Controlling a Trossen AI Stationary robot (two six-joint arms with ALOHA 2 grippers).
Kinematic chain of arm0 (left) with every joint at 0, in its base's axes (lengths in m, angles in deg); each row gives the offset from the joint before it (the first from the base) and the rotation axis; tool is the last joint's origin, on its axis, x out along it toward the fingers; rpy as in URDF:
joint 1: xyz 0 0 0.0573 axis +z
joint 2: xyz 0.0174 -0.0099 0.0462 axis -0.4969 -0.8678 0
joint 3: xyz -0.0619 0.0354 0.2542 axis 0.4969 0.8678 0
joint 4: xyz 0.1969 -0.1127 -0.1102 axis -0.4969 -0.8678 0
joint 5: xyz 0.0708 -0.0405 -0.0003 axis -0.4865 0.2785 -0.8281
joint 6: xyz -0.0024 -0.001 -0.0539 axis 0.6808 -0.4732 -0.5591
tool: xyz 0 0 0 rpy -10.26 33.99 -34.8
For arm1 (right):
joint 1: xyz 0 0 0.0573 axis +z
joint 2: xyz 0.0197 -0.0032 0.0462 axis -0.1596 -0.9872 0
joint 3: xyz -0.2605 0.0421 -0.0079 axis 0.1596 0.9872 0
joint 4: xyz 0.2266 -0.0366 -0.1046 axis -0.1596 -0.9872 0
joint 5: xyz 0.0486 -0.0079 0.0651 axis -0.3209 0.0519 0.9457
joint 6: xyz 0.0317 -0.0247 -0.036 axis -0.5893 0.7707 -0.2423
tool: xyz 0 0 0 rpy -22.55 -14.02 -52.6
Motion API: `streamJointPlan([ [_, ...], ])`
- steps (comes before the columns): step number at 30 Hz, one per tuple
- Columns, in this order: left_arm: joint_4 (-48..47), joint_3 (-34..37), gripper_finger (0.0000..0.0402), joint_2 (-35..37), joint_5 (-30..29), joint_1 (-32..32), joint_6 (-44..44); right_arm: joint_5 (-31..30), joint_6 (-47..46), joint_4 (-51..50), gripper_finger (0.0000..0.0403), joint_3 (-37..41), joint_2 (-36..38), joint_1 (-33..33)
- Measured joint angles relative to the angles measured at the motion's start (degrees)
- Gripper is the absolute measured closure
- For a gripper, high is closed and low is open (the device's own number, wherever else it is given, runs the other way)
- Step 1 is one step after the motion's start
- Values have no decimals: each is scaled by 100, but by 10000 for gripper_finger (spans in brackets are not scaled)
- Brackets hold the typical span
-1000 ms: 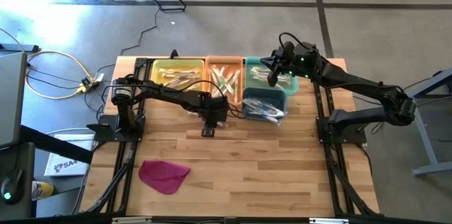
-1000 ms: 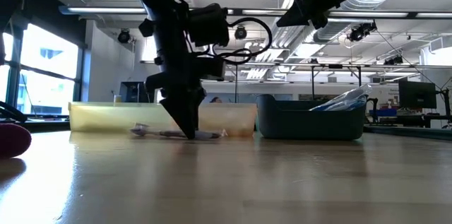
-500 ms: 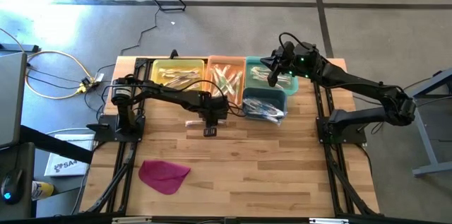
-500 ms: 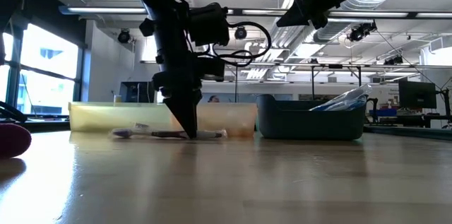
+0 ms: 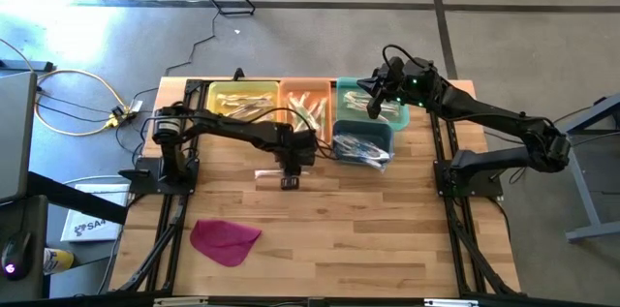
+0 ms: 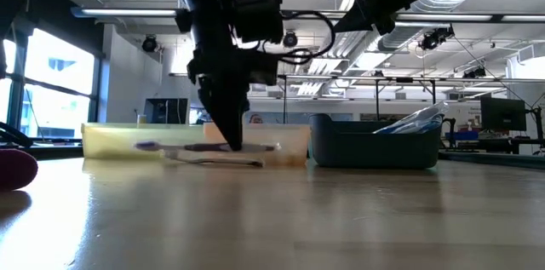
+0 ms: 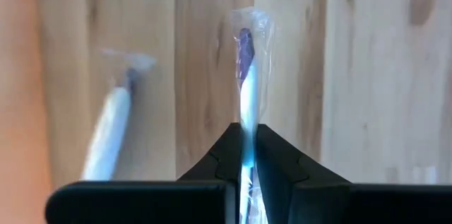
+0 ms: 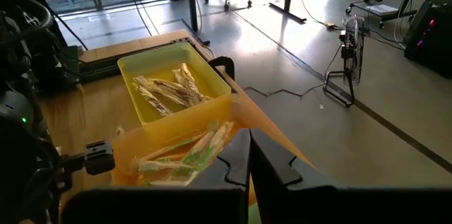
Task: Pick & Place Toothbrushes
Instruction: Put the violet toothbrush into the yellow bin
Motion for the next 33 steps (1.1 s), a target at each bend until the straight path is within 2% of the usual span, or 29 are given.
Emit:
streamJointPlan([
  [12, -887, -919, 381, 484, -70, 9, -93, -9, 42, -3, 401, 2, 0, -2],
  [18, -1895, -1580, 381, 598, -829, 80, 81, -12, 153, 1, 401, 2, 0, -2],
  [22, -2545, -2033, 381, 598, -946, 352, 103, -6, 153, -5, 401, 2, 4, -2],
  [33, -3237, -2802, 381, 598, -1099, 1510, 700, 109, 153, -12, 401, 2, 9, -2],
])
